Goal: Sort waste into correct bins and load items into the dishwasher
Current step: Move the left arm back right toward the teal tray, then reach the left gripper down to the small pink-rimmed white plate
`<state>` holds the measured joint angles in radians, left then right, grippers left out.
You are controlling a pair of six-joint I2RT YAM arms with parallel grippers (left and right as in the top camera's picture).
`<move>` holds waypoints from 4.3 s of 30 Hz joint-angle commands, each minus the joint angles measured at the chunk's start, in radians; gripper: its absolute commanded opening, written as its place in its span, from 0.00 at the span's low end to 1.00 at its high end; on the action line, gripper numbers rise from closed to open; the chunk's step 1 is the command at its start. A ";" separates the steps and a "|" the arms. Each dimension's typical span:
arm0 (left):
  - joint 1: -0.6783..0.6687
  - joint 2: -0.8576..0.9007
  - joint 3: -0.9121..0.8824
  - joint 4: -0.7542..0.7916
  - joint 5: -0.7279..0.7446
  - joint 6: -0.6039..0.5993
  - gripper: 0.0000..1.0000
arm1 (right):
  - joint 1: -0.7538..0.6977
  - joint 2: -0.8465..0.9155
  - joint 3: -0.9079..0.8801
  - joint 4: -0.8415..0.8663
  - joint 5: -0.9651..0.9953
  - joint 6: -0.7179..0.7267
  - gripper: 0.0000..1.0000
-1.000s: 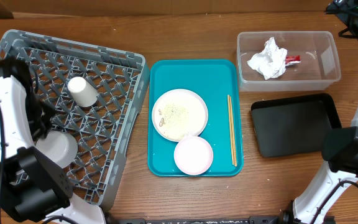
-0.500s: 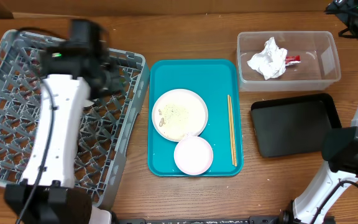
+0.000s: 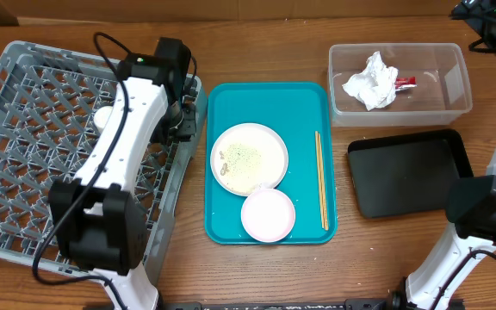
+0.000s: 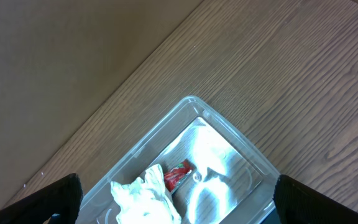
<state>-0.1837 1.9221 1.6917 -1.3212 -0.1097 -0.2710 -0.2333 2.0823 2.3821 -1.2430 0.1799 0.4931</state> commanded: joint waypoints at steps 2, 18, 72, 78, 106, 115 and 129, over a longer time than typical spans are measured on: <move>0.000 0.063 0.012 0.011 -0.018 0.040 0.35 | 0.003 -0.010 0.008 0.003 -0.001 0.002 1.00; 0.000 0.203 0.012 0.101 0.121 0.144 0.24 | 0.003 -0.010 0.008 0.003 -0.001 0.001 1.00; 0.052 0.202 0.485 -0.047 0.185 0.069 0.31 | 0.003 -0.010 0.008 0.003 -0.001 0.002 1.00; 0.052 0.202 0.598 -0.122 0.207 0.075 1.00 | 0.003 -0.010 0.008 0.003 -0.001 0.002 1.00; -0.348 0.183 0.620 -0.200 0.331 0.336 0.58 | 0.003 -0.010 0.008 0.003 -0.001 0.001 1.00; -0.441 0.183 0.484 -0.262 0.343 0.307 0.58 | 0.003 -0.010 0.008 0.003 -0.001 0.002 1.00; -0.585 0.183 0.154 -0.122 0.338 0.270 0.56 | 0.003 -0.010 0.008 0.003 -0.001 0.002 1.00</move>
<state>-0.7456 2.1284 1.8702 -1.4544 0.2348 0.0257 -0.2333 2.0823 2.3821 -1.2430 0.1795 0.4934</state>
